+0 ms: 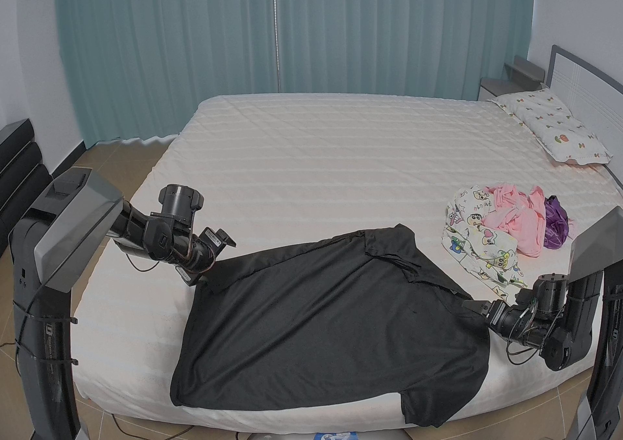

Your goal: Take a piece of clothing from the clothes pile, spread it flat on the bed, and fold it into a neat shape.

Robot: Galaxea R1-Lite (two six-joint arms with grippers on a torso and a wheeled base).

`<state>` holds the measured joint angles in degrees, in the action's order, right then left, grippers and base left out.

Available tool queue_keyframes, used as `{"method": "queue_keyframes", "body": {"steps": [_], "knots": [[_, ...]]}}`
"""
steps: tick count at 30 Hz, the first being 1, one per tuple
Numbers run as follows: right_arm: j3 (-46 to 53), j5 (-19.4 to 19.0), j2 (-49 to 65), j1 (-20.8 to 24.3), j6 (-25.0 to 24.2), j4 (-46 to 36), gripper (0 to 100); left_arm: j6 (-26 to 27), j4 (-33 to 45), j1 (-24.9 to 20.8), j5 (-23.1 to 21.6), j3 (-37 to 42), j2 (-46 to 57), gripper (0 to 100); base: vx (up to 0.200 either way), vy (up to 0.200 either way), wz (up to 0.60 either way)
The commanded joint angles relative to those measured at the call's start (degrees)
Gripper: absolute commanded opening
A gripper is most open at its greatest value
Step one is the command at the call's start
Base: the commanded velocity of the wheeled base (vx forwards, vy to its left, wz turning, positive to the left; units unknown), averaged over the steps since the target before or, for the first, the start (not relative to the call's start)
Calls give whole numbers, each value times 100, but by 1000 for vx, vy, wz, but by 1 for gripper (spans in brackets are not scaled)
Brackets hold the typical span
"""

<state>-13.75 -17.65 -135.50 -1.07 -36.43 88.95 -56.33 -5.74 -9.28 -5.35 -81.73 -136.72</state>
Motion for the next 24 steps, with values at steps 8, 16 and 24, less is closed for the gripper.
{"method": "queue_keyframes", "body": {"steps": [8,16,24], "knots": [[-22,7,-73,2,4,87,100,17,-15,-92,271,16,-180,100,0,0,0],[-66,7,-117,2,4,87,100,149,-15,-136,271,-195,-391,100,0,0,0],[-101,43,-144,81,4,87,100,448,-6,-171,500,-370,-646,100,0,0,0]]}}
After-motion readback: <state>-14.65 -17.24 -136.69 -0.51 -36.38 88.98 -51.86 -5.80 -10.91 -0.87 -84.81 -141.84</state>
